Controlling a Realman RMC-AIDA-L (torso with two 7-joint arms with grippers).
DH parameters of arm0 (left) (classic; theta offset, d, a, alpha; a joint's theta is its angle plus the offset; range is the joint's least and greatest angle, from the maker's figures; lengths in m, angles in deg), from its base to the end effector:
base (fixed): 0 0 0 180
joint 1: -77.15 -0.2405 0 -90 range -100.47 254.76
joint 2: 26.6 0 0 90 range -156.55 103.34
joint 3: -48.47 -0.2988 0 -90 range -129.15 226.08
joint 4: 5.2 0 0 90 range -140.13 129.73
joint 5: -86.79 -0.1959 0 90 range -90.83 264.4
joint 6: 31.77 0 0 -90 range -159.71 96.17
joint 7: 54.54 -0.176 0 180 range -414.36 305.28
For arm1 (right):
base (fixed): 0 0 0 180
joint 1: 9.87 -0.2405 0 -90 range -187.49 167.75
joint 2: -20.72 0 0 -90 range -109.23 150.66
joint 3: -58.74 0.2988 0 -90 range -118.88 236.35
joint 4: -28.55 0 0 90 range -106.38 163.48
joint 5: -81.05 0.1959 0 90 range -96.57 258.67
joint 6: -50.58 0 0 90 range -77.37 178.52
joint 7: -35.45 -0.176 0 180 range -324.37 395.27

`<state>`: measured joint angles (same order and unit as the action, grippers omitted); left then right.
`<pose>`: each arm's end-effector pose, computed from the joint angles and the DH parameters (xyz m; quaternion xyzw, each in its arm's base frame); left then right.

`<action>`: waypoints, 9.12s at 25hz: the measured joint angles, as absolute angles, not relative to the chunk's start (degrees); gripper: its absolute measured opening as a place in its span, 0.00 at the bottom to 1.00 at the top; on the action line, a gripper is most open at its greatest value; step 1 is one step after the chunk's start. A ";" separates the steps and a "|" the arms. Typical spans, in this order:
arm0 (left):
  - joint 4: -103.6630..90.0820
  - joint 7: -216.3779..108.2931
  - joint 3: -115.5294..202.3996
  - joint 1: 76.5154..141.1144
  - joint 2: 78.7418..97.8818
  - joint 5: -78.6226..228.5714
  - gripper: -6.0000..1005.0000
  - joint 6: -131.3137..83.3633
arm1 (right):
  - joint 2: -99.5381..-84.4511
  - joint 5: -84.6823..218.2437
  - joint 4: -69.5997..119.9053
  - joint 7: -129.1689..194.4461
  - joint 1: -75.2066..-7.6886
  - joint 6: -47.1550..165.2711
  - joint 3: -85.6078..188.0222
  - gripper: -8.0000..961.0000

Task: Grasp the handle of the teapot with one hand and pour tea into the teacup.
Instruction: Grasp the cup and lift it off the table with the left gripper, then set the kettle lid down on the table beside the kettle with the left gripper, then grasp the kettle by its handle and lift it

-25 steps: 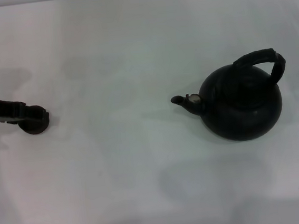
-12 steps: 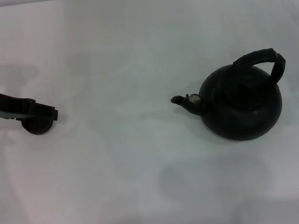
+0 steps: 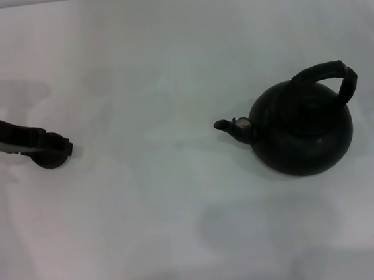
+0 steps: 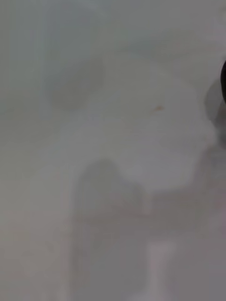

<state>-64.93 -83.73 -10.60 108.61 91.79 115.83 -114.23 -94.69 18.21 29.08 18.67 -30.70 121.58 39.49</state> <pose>-0.3269 0.3639 -0.0299 -0.7927 -0.5657 0.1029 0.2025 0.4166 0.3340 0.0220 -0.6653 0.2657 0.2609 0.6471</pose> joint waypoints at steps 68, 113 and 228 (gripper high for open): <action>-49.32 -79.97 -44.64 134.82 92.73 128.62 0.71 -109.39 | -94.71 18.10 29.25 18.58 -31.07 124.32 38.87 0.91; -48.33 -79.97 -51.03 133.56 92.92 131.85 0.84 -105.63 | -94.68 18.12 29.25 18.58 -31.29 124.05 38.87 0.90; -38.55 -177.55 -5.76 82.39 92.04 197.96 0.87 -117.12 | -95.11 -7.64 -33.85 -48.70 -9.53 119.40 -11.78 0.22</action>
<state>-38.55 -177.55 -5.76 82.39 92.04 197.96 -117.12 -95.11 -7.64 -33.85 -48.70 -9.53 119.40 -11.78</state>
